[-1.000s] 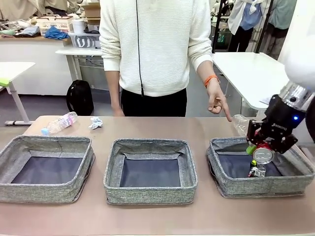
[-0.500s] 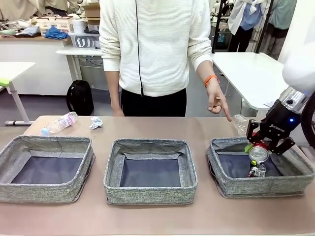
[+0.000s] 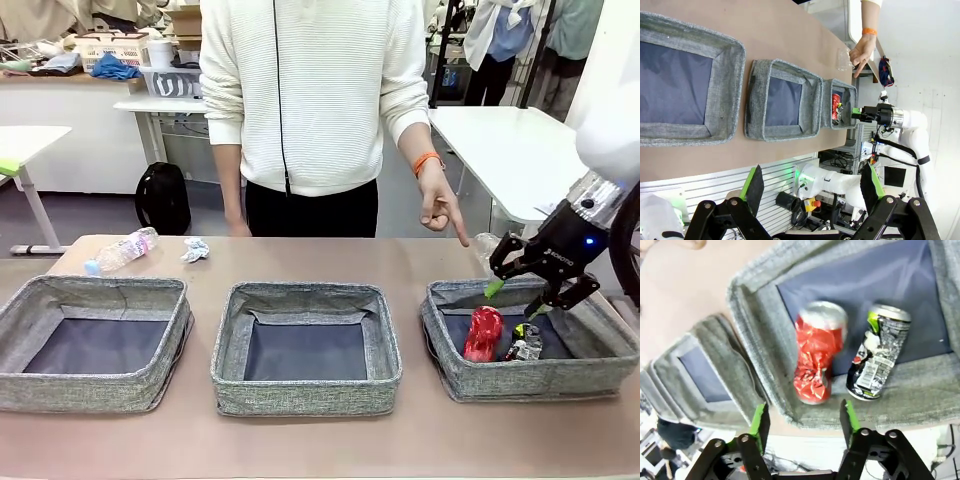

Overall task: Sort the waste into the appropriate baskets.
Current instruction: Place the picked waste into the Fabric basket indicated by the person.

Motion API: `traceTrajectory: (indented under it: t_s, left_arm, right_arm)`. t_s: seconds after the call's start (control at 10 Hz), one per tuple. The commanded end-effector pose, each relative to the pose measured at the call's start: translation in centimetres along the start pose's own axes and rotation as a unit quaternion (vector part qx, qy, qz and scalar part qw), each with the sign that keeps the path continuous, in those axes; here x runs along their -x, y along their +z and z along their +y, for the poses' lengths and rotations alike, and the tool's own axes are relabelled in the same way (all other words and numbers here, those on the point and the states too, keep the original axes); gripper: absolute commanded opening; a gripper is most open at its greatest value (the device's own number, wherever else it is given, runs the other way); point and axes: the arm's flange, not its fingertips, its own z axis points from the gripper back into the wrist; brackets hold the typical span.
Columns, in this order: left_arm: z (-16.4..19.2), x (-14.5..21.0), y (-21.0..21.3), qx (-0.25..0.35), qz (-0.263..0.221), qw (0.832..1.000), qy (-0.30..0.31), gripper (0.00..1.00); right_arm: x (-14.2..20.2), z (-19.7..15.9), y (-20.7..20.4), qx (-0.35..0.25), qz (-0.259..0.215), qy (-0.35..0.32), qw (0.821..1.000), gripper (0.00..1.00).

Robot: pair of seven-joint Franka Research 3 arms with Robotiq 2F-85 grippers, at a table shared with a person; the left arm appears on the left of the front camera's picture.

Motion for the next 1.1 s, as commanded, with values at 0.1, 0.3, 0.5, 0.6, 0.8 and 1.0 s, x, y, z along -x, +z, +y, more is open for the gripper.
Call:
traceTrajectory:
  t_s: [0.1, 0.3, 0.5, 0.6, 0.8, 1.0]
  left_arm:
    - [0.0, -0.1, 0.0, 0.009, 0.0, 1.0, -0.009, 1.0]
    - [0.0, -0.1, 0.0, 0.009, 0.0, 1.0, -0.009, 1.0]
    - [0.0, -0.1, 0.0, 0.009, 0.0, 1.0, -0.009, 1.0]
    - [0.0, -0.1, 0.0, 0.009, 0.0, 1.0, -0.009, 1.0]
    - [0.0, -0.1, 0.0, 0.009, 0.0, 1.0, -0.009, 1.0]
    - [0.0, -0.1, 0.0, 0.009, 0.0, 1.0, -0.009, 1.0]
  right_arm:
    - [0.5, 0.0, -0.5, -0.015, -0.014, -0.007, 1.0, 1.0]
    - [0.6, 0.0, -0.5, -0.021, -0.013, -0.006, 1.0, 1.0]
    - [0.9, 0.8, 0.6, -0.089, -0.012, 0.01, 0.996, 1.0]
    - [1.1, 2.1, 3.3, -0.216, 0.018, -0.005, 0.976, 1.0]
    - [1.1, 5.1, 9.7, -0.378, 0.124, -0.007, 0.917, 1.0]
    - [-0.1, 4.7, 9.8, -0.41, 0.217, -0.011, 0.886, 1.0]
